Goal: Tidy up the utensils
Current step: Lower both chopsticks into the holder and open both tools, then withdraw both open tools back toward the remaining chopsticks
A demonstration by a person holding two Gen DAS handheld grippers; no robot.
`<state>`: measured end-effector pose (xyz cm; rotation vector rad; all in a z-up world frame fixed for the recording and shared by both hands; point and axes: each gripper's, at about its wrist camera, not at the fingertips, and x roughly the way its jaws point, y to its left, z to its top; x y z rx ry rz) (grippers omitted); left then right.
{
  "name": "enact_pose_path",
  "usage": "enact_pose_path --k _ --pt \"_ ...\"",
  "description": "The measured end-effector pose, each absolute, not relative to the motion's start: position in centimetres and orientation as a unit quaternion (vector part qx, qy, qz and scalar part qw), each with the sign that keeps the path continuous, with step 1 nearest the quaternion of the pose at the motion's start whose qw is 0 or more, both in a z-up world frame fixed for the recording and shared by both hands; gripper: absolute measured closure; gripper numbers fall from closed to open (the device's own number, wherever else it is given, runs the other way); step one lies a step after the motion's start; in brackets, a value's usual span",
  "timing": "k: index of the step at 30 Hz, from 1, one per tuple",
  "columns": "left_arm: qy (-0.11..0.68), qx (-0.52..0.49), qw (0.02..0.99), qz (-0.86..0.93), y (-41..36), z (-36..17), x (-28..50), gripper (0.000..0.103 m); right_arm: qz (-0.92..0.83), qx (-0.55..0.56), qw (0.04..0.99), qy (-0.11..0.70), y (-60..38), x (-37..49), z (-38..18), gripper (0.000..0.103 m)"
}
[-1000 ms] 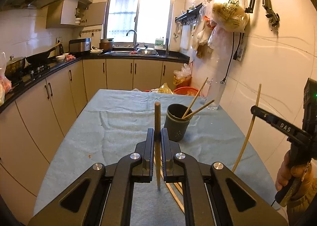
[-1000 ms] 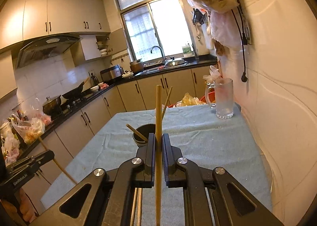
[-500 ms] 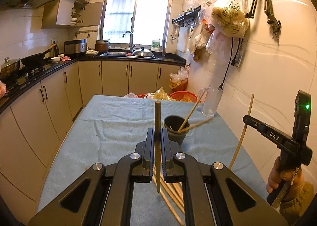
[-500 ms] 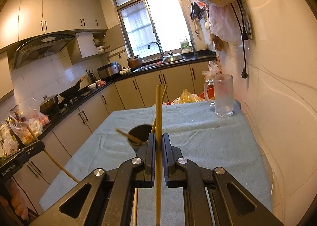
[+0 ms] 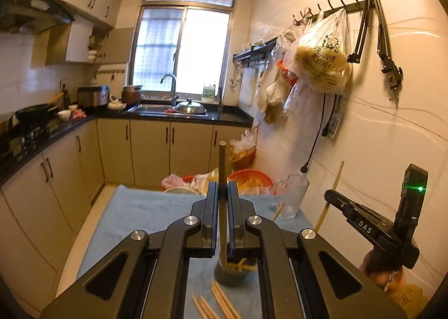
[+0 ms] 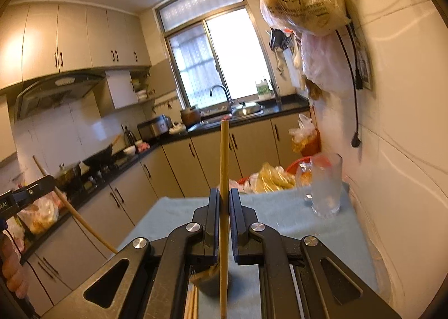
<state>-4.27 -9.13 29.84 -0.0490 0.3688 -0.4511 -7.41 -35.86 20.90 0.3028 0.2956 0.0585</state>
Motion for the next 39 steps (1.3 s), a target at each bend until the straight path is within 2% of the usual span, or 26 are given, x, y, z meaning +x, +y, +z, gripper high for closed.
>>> enact_pose_path --k 12,20,25,27,28,29,31,37,39 --pt "0.212 0.027 0.95 -0.229 -16.5 27.1 2.0 0.097 0.03 0.191 0.974 0.118 -35.3 -1.9 19.8 0.096" --pt "0.276 0.035 0.934 -0.225 -17.9 22.4 4.9 0.097 0.03 0.19 0.964 0.184 -35.2 0.8 15.9 0.095" --pt "0.291 0.019 0.932 -0.214 -16.8 21.7 5.3 0.097 0.048 0.184 0.959 0.209 -34.5 1.4 14.8 0.094" --pt "0.291 0.013 0.933 -0.212 -16.1 22.2 5.0 0.094 0.053 0.182 0.958 0.215 -34.3 1.3 14.8 0.084" --pt "0.291 0.009 0.933 -0.211 -15.7 22.4 4.8 0.087 0.054 0.182 0.958 0.214 -34.2 1.1 14.8 0.067" --pt "0.289 0.003 0.934 -0.209 -15.2 22.7 4.4 0.077 0.054 0.182 0.959 0.211 -34.2 0.8 15.0 0.055" --pt "0.281 -0.011 0.938 -0.204 -14.0 23.4 3.4 0.065 0.053 0.176 0.962 0.204 -34.0 -0.1 15.5 0.054" --pt "0.267 -0.028 0.944 -0.189 -10.6 24.6 -0.5 0.063 0.045 0.163 0.966 0.195 -34.2 -3.7 17.3 0.047" --pt "0.262 -0.033 0.947 -0.183 -9.1 24.8 -2.0 0.059 0.042 0.157 0.968 0.193 -34.3 -5.2 17.7 0.046"
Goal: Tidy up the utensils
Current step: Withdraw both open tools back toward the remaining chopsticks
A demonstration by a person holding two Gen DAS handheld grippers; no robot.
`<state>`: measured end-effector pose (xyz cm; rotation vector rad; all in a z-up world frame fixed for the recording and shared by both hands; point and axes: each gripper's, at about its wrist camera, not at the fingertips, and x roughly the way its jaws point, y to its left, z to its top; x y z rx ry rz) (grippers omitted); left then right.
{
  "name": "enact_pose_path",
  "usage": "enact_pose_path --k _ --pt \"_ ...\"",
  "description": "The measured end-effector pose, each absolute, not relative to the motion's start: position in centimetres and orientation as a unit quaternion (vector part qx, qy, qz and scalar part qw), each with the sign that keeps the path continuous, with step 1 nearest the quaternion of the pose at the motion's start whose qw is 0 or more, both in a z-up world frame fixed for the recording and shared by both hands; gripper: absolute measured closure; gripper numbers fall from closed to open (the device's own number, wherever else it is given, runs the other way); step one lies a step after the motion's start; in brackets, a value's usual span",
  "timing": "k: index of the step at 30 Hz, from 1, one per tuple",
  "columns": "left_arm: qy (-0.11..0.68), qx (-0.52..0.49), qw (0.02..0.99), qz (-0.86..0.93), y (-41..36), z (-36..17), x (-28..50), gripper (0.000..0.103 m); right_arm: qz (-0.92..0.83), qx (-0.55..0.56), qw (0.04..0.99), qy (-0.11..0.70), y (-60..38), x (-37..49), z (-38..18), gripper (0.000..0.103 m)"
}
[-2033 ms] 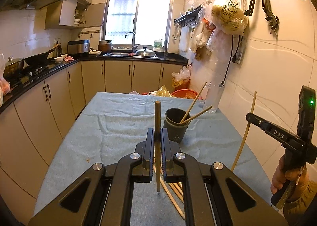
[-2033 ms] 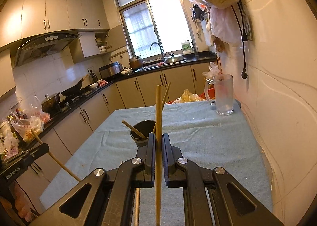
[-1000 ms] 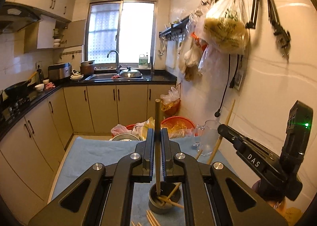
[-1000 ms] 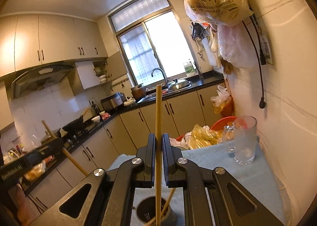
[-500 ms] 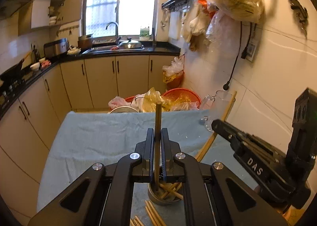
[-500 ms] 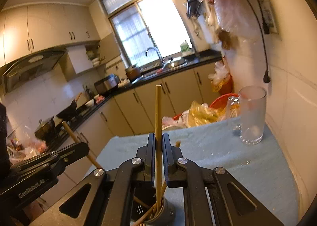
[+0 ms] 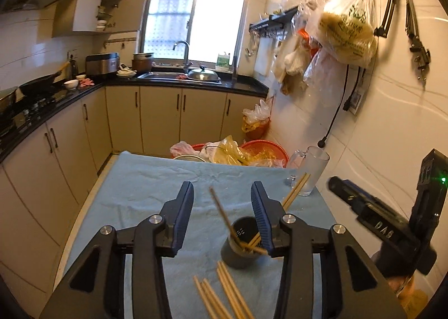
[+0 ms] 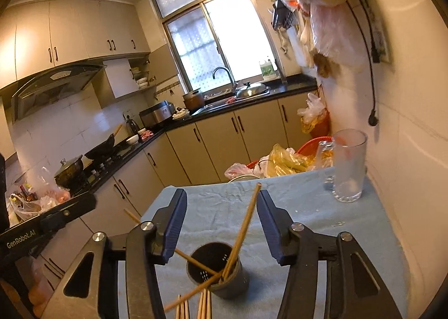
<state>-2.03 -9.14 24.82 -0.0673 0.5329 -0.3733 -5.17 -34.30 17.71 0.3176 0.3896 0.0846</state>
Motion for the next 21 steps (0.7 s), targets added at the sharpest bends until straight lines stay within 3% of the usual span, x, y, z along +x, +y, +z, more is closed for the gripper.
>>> enact_pose_path --k 2,9,11,14,18,21 --pt "0.258 -0.043 0.949 -0.177 -7.8 24.8 -3.3 0.052 0.039 0.147 0.969 0.197 -34.3 -6.7 17.8 0.043" --pt "0.289 -0.082 0.941 -0.158 -2.3 21.4 -7.6 0.051 0.092 0.134 0.95 0.266 -32.7 -9.6 14.9 0.044" --pt "0.304 -0.09 0.936 -0.152 -1.4 19.8 -8.2 0.051 0.147 0.127 0.934 0.3 -30.8 -9.6 13.1 0.059" --pt "0.336 -0.102 0.924 -0.148 -0.6 17.4 -8.3 0.051 0.206 0.111 0.911 0.341 -28.4 -8.2 10.9 0.069" --pt "0.358 -0.11 0.916 -0.142 0.3 15.3 -8.5 0.051 0.218 0.11 0.911 0.334 -27.2 -6.0 10.6 0.07" --pt "0.356 -0.11 0.918 -0.136 0.6 14.9 -8.7 0.051 0.115 0.058 0.948 0.292 -27.3 -4.5 12.0 0.07"
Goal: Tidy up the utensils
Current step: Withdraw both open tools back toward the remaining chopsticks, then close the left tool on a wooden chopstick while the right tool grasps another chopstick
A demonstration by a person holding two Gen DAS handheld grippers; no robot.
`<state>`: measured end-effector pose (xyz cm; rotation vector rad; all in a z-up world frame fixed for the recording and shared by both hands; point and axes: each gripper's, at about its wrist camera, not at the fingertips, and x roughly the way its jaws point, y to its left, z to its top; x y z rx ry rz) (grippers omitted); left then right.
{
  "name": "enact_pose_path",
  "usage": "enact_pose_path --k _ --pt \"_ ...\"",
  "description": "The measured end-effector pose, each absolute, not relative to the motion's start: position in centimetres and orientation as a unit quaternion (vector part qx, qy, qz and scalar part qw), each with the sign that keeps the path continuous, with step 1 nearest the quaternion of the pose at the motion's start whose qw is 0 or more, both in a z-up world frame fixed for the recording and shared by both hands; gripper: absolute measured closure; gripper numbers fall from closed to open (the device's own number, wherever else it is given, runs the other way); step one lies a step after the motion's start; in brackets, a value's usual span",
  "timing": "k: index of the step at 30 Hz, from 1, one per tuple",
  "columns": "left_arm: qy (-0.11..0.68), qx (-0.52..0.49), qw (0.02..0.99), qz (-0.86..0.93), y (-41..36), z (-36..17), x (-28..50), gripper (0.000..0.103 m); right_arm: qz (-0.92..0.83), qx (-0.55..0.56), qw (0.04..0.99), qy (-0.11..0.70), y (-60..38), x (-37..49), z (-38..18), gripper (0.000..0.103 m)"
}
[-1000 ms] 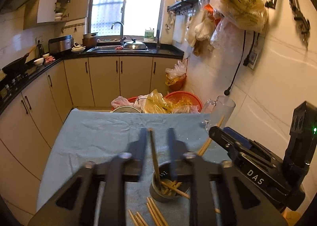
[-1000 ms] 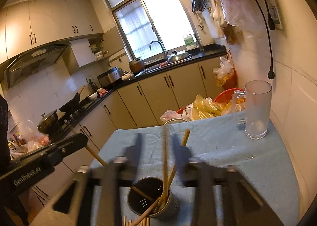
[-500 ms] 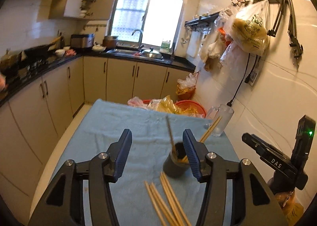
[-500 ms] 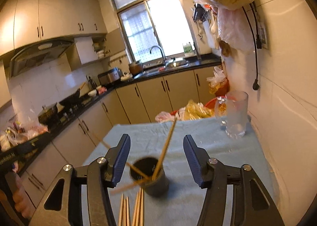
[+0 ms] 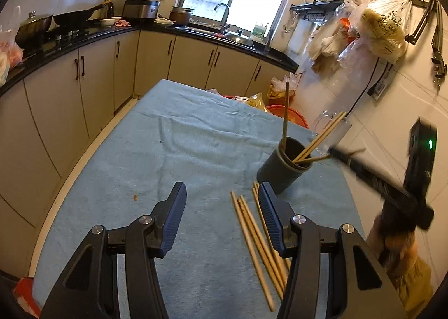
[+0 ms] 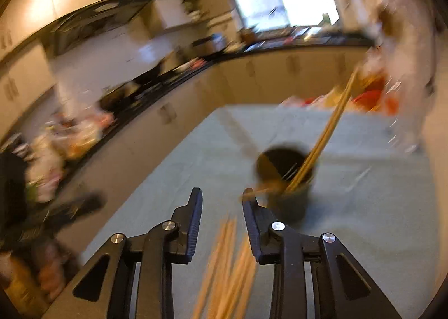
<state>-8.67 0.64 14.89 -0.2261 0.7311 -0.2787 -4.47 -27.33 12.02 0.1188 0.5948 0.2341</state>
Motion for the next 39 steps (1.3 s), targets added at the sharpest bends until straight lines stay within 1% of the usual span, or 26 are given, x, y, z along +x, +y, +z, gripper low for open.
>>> enact_pose_path --k 1,3,4,5,6,7,8,10,12,16,18,20,22,24,26,27,29,31,32,34,36,37,38,39 --pt "0.353 -0.11 0.919 -0.134 0.7 14.9 -8.7 0.051 0.081 0.039 0.957 0.275 -27.5 -4.2 12.5 0.07" --pt "0.349 -0.109 0.921 -0.134 0.8 14.8 -8.8 0.051 0.076 0.047 0.96 0.265 -28.0 -4.0 13.3 0.067" --pt "0.347 -0.107 0.922 -0.134 0.7 14.7 -8.8 0.051 0.08 0.061 0.961 0.259 -28.3 -4.3 13.8 0.062" --pt "0.348 -0.105 0.922 -0.133 0.5 14.7 -8.7 0.051 0.082 0.069 0.961 0.253 -28.4 -4.8 14.1 0.054" --pt "0.35 -0.101 0.922 -0.133 0.3 14.4 -8.7 0.051 0.083 0.075 0.962 0.248 -28.5 -5.4 14.4 0.049" --pt "0.355 -0.099 0.92 -0.133 0.1 14.0 -8.6 0.051 0.087 0.076 0.962 0.247 -28.5 -6.0 14.5 0.041" --pt "0.361 -0.098 0.918 -0.133 -0.2 13.7 -8.4 0.051 0.093 0.072 0.96 0.253 -28.4 -6.5 14.4 0.038" --pt "0.378 -0.096 0.911 -0.135 -0.7 12.8 -8.0 0.051 0.102 0.052 0.953 0.282 -27.9 -7.2 13.8 0.038" --pt "0.395 -0.087 0.904 -0.139 -1.5 11.5 -7.8 0.051 0.111 0.018 0.938 0.329 -27.2 -7.9 12.5 0.038" --pt "0.437 -0.065 0.885 -0.147 -3.3 8.1 -7.6 0.051 0.108 -0.045 0.894 0.433 -27.0 -9.5 7.8 0.038" --pt "0.458 -0.059 0.873 -0.155 -4.5 6.5 -7.3 0.051 0.111 -0.045 0.876 0.467 -27.6 -10.1 5.8 0.041" --pt "0.472 -0.052 0.865 -0.161 -5.7 5.1 -7.3 0.051 0.118 -0.033 0.861 0.493 -28.1 -10.7 3.8 0.053" --pt "0.485 -0.033 0.859 -0.163 -7.3 3.7 -7.2 0.051 0.119 -0.022 0.856 0.503 -28.3 -10.8 2.3 0.054" --pt "0.493 -0.017 0.855 -0.162 -8.4 2.7 -7.1 0.053 0.126 -0.007 0.853 0.507 -28.1 -11.0 1.4 0.054" --pt "0.502 -0.001 0.85 -0.16 -9.4 1.8 -7.0 0.062 0.136 0.01 0.851 0.507 -28.0 -10.7 0.9 0.054" --pt "0.494 0.006 0.855 -0.156 -9.7 1.8 -7.1 0.064 0.137 0.011 0.85 0.508 -27.7 -10.4 0.7 0.054" --pt "0.492 0.023 0.857 -0.15 -10.1 1.7 -7.2 0.079 0.133 0.0 0.849 0.512 -26.6 -10.1 0.1 0.054" --pt "0.491 0.029 0.859 -0.142 -10.1 1.6 -7.3 0.092 0.125 -0.012 0.842 0.524 -25.8 -9.7 -0.8 0.056" --pt "0.491 0.031 0.86 -0.139 -10.0 1.6 -7.3 0.094 0.12 -0.018 0.838 0.531 -25.5 -9.4 -1.3 0.059" --pt "0.491 0.025 0.859 -0.142 -9.8 1.6 -7.2 0.094 0.117 -0.021 0.838 0.533 -24.9 -9.0 -1.7 0.06" --pt "0.493 0.025 0.858 -0.143 -9.6 1.7 -7.0 0.096 0.104 -0.046 0.842 0.527 -24.2 -9.0 -1.8 0.065" --pt "0.493 0.025 0.857 -0.144 -9.5 1.7 -7.0 0.096 0.099 -0.052 0.844 0.525 -24.0 -9.0 -1.8 0.075" --pt "0.494 0.024 0.856 -0.147 -9.2 1.7 -7.0 0.096 0.093 -0.048 0.845 0.525 -24.2 -8.9 -1.8 0.09" --pt "0.496 0.022 0.855 -0.148 -9.0 1.7 -7.1 0.097 0.086 -0.043 0.845 0.527 -24.4 -8.8 -1.7 0.095"
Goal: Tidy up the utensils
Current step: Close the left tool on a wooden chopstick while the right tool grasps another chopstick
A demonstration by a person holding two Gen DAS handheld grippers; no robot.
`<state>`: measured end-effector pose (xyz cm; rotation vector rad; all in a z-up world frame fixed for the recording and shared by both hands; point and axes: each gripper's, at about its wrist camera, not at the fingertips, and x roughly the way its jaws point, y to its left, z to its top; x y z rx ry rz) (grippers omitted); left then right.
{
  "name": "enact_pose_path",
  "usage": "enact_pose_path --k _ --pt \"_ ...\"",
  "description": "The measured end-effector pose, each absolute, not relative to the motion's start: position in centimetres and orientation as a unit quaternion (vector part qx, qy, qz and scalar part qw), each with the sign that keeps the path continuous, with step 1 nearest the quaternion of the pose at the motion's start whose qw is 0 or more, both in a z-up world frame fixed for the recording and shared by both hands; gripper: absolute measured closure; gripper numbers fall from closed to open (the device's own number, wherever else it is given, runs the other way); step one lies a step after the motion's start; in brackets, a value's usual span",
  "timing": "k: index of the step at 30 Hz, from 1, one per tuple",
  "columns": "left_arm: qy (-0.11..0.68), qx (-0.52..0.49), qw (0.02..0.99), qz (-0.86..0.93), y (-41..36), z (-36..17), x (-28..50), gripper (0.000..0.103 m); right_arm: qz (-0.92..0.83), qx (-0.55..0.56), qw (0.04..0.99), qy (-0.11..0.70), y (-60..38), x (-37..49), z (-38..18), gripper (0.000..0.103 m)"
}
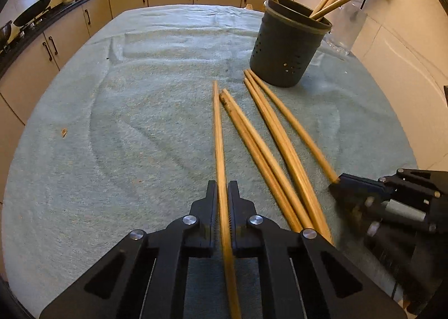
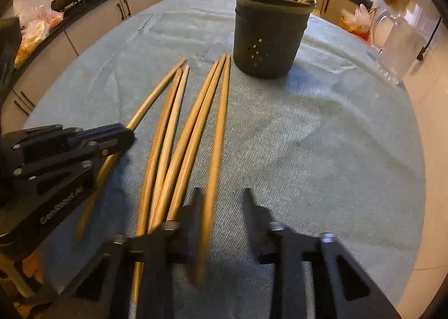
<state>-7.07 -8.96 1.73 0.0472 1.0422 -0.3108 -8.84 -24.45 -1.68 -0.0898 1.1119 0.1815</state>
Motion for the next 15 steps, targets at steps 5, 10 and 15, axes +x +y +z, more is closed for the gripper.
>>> enact_pose_path --k 5,10,15 --pt "0.5 0.003 0.851 -0.161 -6.2 1.7 -7.7 0.097 0.069 0.006 0.838 0.542 -27.8 -10.7 -1.6 0.094" --pt "0.514 -0.01 0.838 -0.182 -3.8 1.8 -8.5 0.096 0.058 -0.001 0.838 0.543 -29.6 -15.7 -1.3 0.094" --pt "0.53 0.004 0.824 -0.2 -4.2 2.5 -8.8 0.096 0.071 -0.031 0.834 0.547 -29.1 -16.6 -1.3 0.061"
